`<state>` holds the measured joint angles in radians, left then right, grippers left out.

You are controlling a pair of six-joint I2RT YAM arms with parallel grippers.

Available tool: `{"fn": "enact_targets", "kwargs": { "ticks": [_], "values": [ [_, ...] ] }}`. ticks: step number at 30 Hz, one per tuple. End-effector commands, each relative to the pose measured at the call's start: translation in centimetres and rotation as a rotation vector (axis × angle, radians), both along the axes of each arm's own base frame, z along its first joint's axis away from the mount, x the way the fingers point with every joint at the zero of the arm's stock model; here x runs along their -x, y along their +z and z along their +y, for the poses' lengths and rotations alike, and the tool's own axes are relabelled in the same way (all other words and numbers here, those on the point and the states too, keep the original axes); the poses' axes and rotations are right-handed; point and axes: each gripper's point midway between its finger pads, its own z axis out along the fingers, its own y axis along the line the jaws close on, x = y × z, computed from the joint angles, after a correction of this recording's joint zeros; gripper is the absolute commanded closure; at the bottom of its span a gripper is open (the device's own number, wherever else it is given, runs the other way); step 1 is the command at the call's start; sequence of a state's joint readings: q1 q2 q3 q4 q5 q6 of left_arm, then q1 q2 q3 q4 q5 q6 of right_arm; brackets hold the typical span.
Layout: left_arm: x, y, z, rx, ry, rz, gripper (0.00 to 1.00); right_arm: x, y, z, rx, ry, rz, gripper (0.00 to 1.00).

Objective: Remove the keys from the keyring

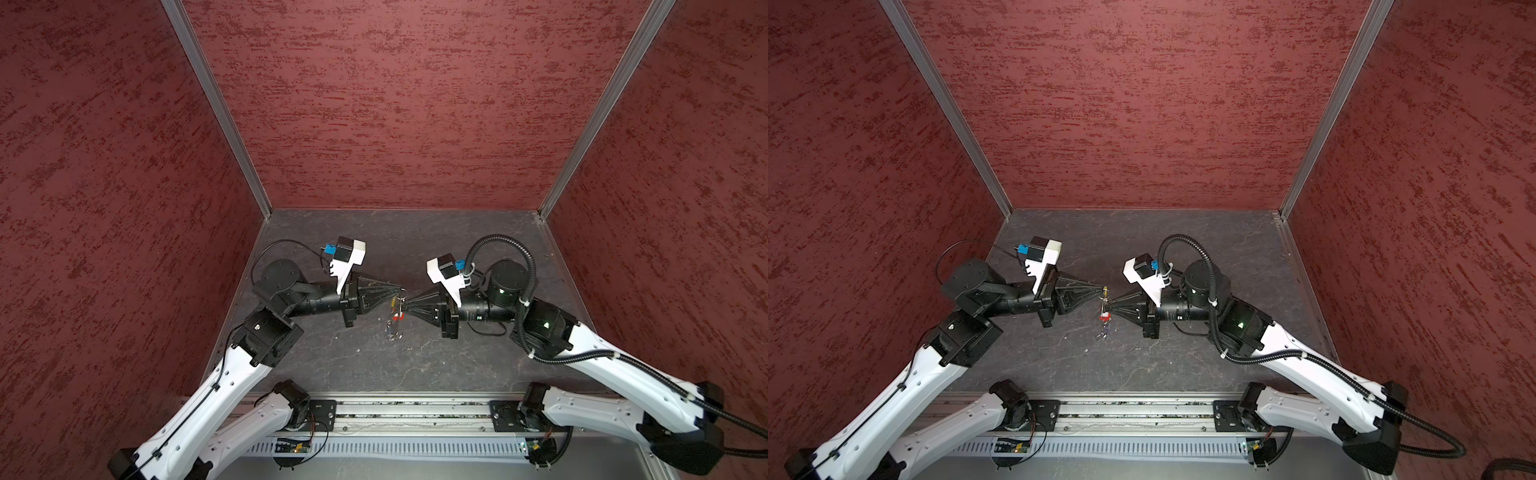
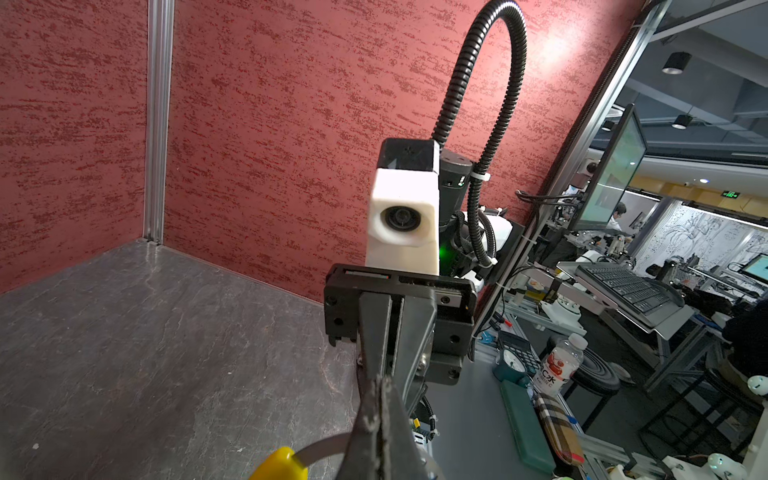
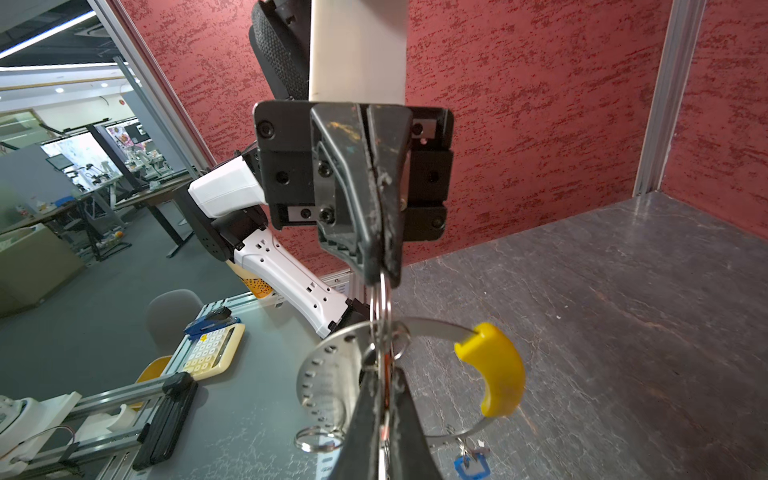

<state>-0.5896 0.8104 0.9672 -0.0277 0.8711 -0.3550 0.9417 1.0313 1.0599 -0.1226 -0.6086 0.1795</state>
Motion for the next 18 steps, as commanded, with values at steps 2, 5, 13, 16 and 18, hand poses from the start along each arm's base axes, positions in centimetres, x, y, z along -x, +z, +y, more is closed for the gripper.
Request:
{"fn": "enact_targets", "kwargs": {
  "ticks": [2, 5, 13, 16, 18],
  "values": [
    [0.5, 1.7, 0.3, 0.054, -0.007, -0.055, 1.0, 0.8, 1.0, 0.3, -0.02, 0.053, -0.008, 1.0],
    [0.6, 1.7, 0.3, 0.055, -0.012, -0.056, 1.0, 0.6, 0.5, 0.6, -0.008, 0.054, 0.008, 1.0],
    [0.7, 1.4, 0.1, 0.043, -0.027, -0.043, 1.0, 0.2, 0.8, 0.3, -0.011, 0.017, 0.024, 0.95],
    [0.9, 1.1, 0.2, 0.023, -0.027, -0.045, 1.0, 0.0, 1.7, -0.7, -0.027, -0.036, -0.002, 0.73],
    [0.9, 0.9, 0.1, 0.009, -0.028, -0.047, 1.0, 0.0, 2.5, -1.5, -0.051, -0.066, -0.026, 0.63]
  ]
}}
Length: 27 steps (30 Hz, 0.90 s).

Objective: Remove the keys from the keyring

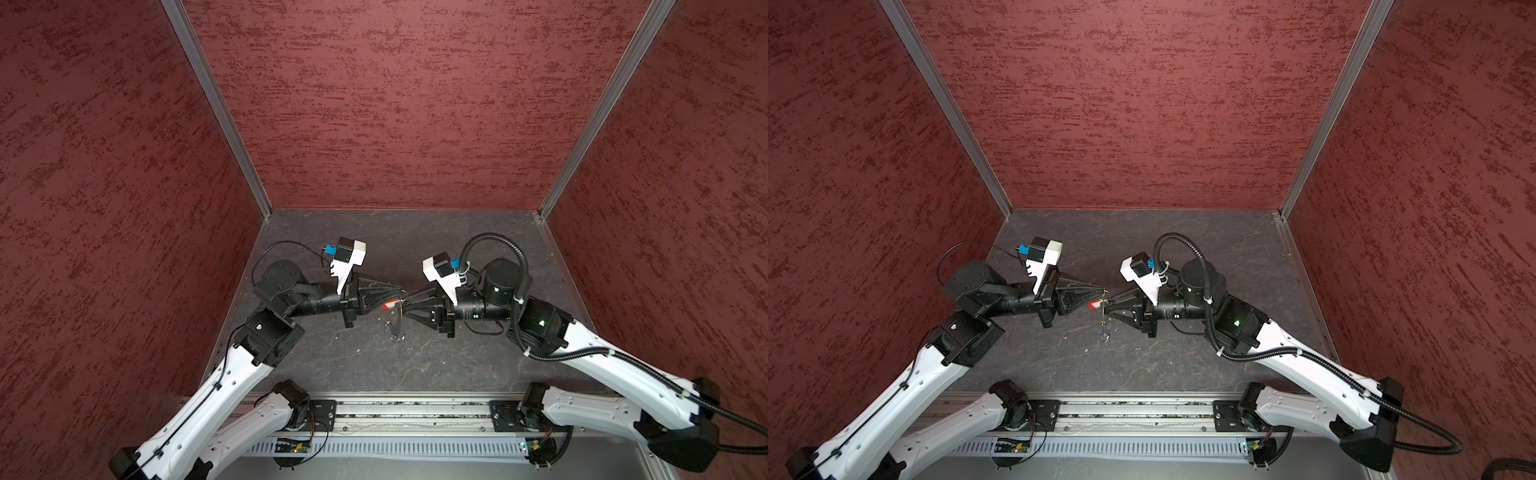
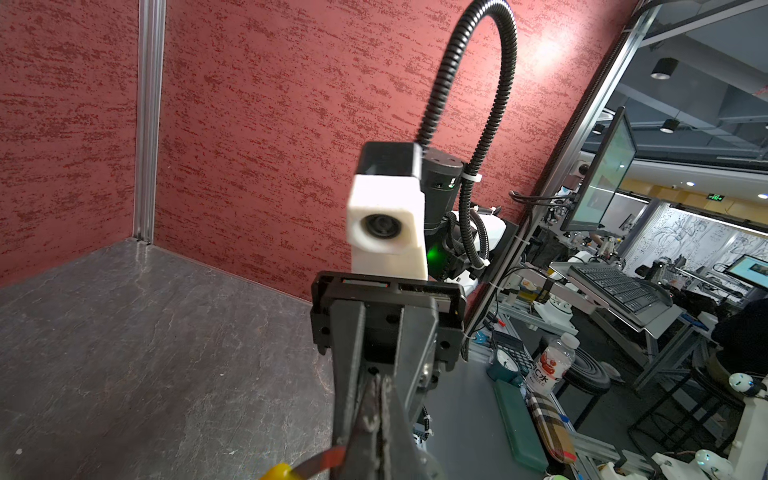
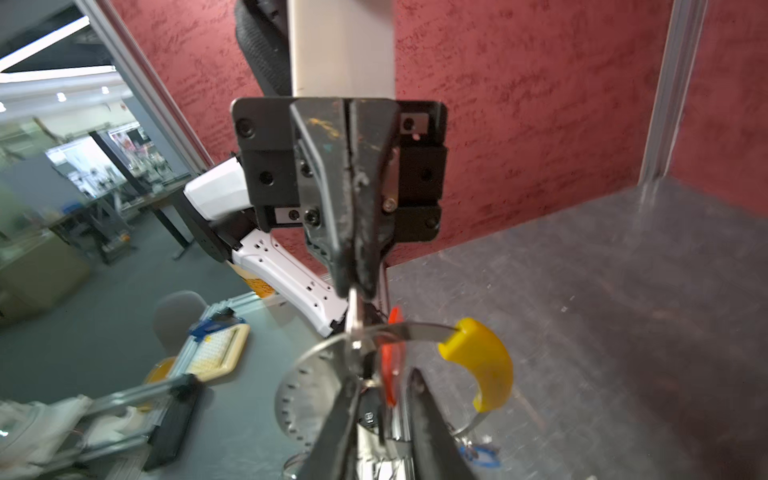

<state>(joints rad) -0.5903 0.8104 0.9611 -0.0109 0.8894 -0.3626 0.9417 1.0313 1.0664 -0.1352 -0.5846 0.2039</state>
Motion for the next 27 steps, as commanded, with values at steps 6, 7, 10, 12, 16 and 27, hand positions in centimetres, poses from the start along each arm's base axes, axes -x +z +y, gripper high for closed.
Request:
{"fn": "enact_targets", "kwargs": {
  "ticks": [6, 7, 10, 12, 16, 27],
  "values": [
    [0.8, 0.5, 0.0, 0.004, -0.006, -0.051, 1.0, -0.1, 4.8, -2.7, -0.139, -0.116, -0.065, 0.52],
    [0.9, 0.6, 0.0, 0.008, -0.007, -0.056, 1.0, -0.3, 5.1, -2.7, -0.158, -0.127, -0.062, 0.52],
    [1.0, 0.7, 0.1, 0.015, -0.002, -0.064, 1.0, -0.5, 5.6, -2.3, -0.189, -0.124, -0.052, 0.51],
    [1.0, 0.7, 0.1, 0.016, 0.001, -0.066, 1.0, -0.6, 5.4, -1.9, -0.194, -0.114, -0.039, 0.51],
    [1.1, 0.8, 0.3, 0.021, 0.006, -0.071, 1.0, -0.6, 4.9, -1.2, -0.198, -0.087, -0.016, 0.52],
    [0.8, 0.6, 0.3, 0.019, 0.032, -0.075, 1.0, 0.3, 4.2, -0.7, -0.211, -0.019, 0.009, 0.74]
  ]
}}
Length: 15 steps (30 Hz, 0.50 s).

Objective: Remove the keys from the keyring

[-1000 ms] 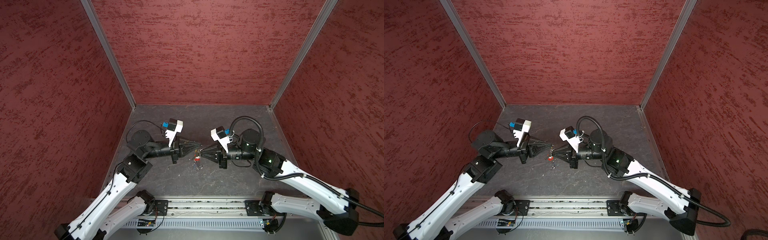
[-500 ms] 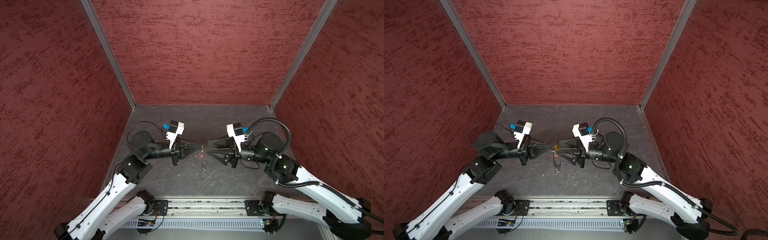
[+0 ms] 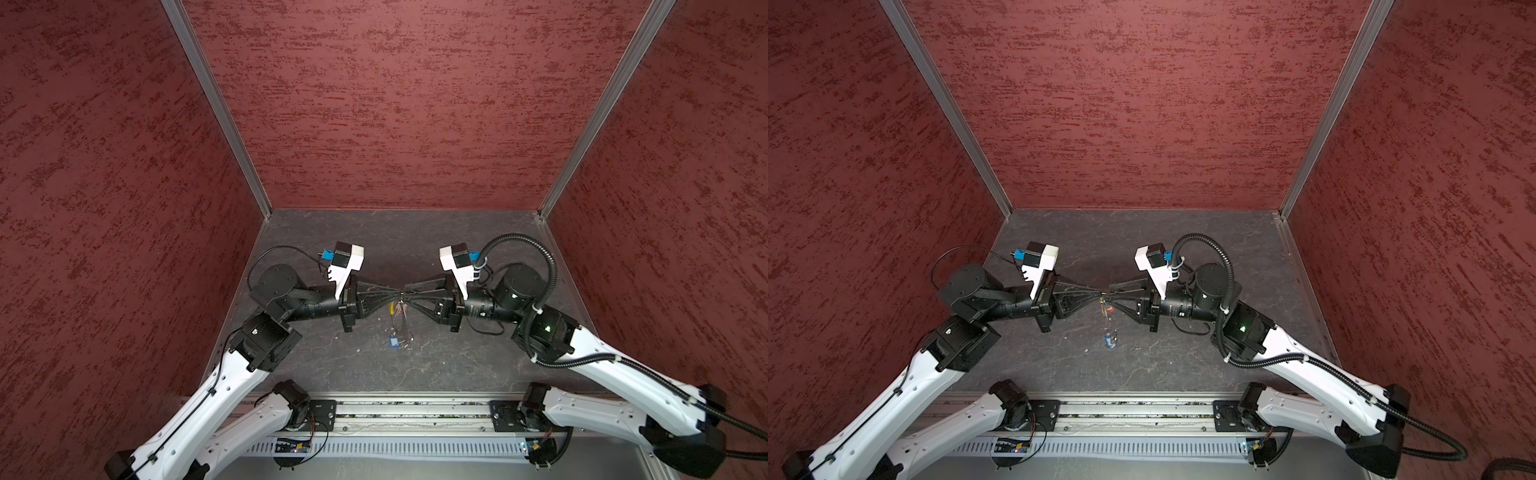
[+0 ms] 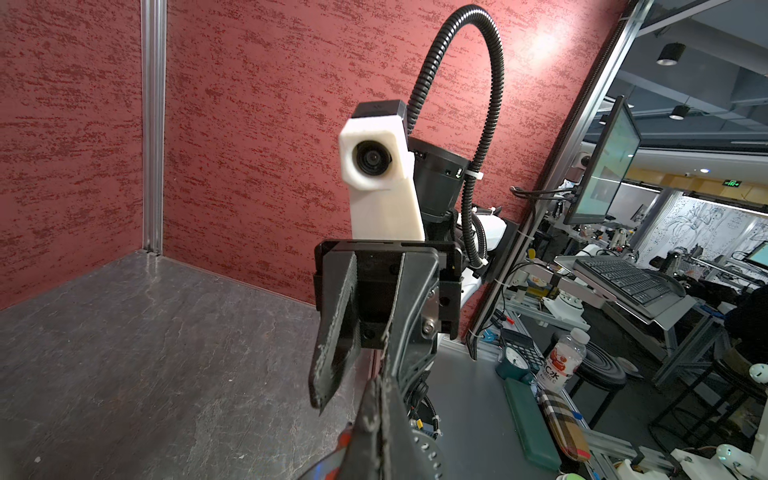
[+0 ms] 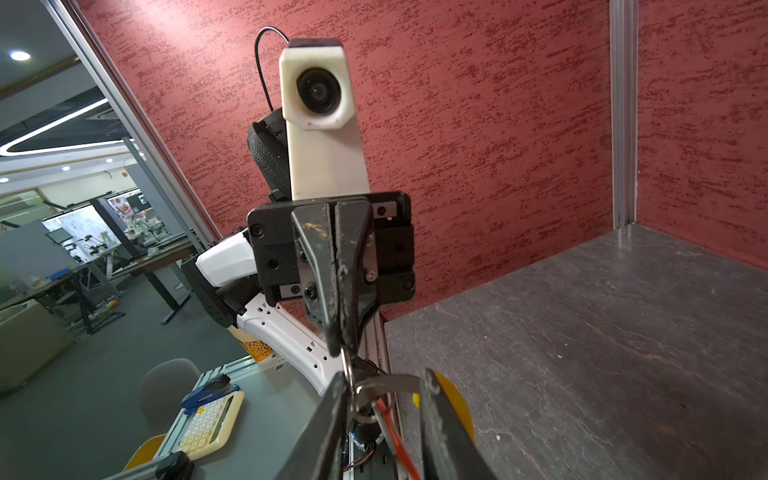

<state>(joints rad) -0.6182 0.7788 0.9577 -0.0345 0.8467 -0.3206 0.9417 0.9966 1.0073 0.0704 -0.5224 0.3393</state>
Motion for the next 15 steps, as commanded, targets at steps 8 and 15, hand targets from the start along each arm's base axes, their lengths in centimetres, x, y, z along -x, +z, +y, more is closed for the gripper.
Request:
{"fn": "enact_targets", "kwargs": {
  "ticks": [8, 15],
  "values": [
    [-0.14, 0.14, -0.04, 0.011, 0.012, -0.025, 1.0, 1.33, 1.23, 0.06, -0.053, 0.071, -0.025, 0.89],
    [-0.19, 0.18, -0.1, 0.012, 0.011, -0.022, 1.0, 1.66, 1.23, 0.03, -0.046, 0.087, -0.027, 1.0]
  ]
}}
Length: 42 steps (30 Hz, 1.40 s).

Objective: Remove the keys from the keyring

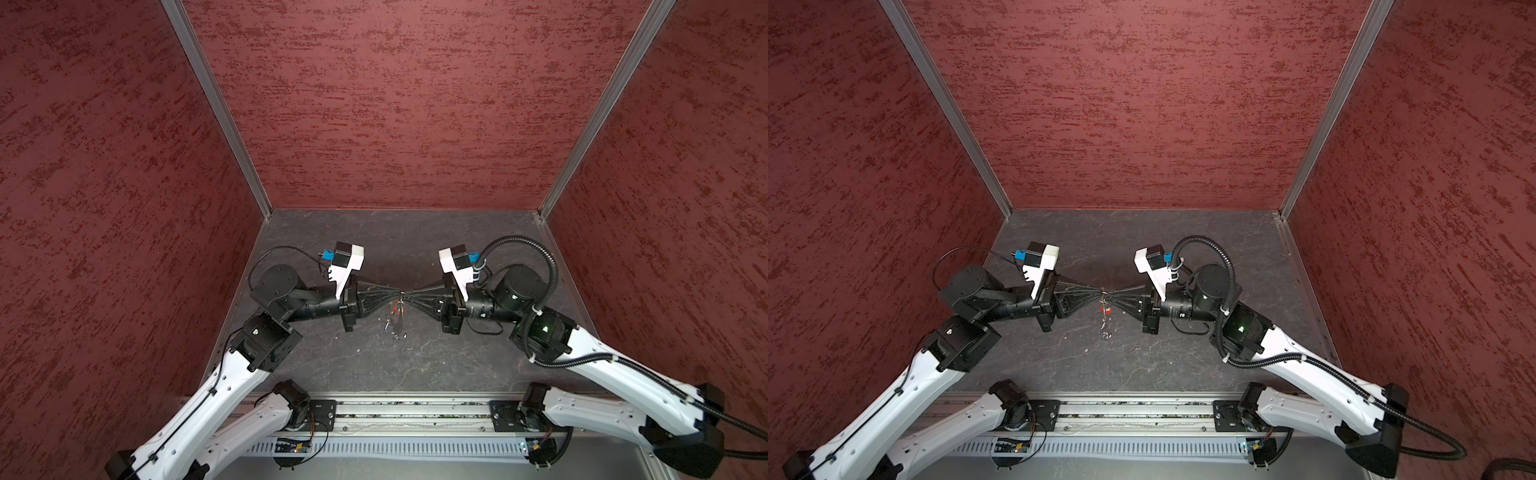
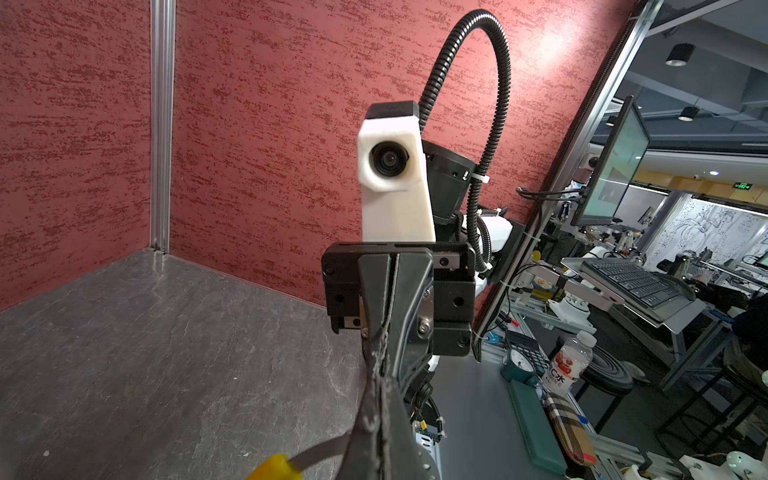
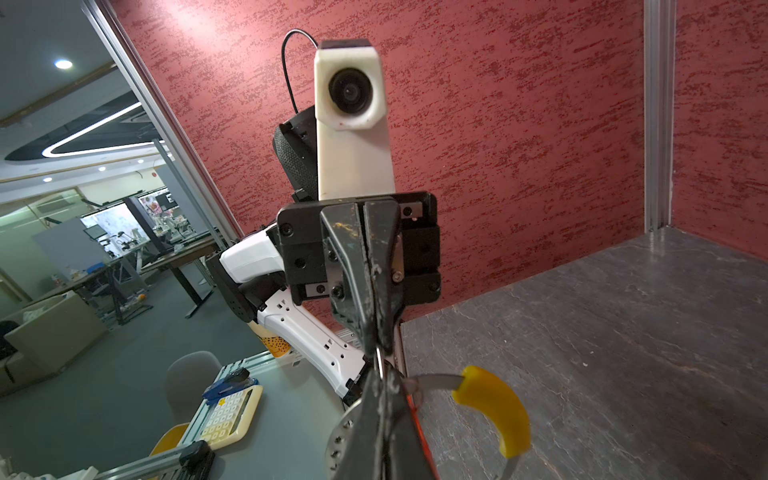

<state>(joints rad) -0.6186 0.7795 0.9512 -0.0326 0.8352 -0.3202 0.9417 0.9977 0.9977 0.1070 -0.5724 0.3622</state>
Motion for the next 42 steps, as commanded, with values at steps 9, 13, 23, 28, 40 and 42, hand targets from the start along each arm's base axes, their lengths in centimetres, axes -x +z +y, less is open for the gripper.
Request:
{"fn": "enact_targets", "kwargs": {
  "ticks": [9, 13, 23, 28, 40, 42],
  "values": [
    [0.0, 0.1, 0.3, -0.052, 0.015, 0.027, 0.48, 0.8, 0.2, -1.5, 0.094, -0.029, -0.037, 1.0],
    [0.1, -0.5, 0.1, -0.116, -0.03, 0.088, 0.43, 1.1, -0.7, -1.8, 0.209, -0.016, -0.038, 1.0],
    [0.5, -1.9, -0.6, -0.244, -0.119, 0.194, 0.55, 1.1, -1.2, -1.6, 0.366, 0.024, -0.039, 1.0],
    [0.5, -2.3, -0.9, -0.263, -0.135, 0.208, 0.66, 1.0, -0.7, -1.5, 0.381, 0.023, -0.051, 1.0],
    [1.1, -2.3, -1.3, -0.268, -0.181, 0.201, 0.79, -0.3, -1.0, -1.3, 0.419, -0.035, -0.056, 1.0],
    [1.2, -2.2, -1.4, -0.264, -0.188, 0.199, 0.79, -0.5, -1.3, -1.2, 0.43, -0.04, -0.052, 1.0]
  ]
}}
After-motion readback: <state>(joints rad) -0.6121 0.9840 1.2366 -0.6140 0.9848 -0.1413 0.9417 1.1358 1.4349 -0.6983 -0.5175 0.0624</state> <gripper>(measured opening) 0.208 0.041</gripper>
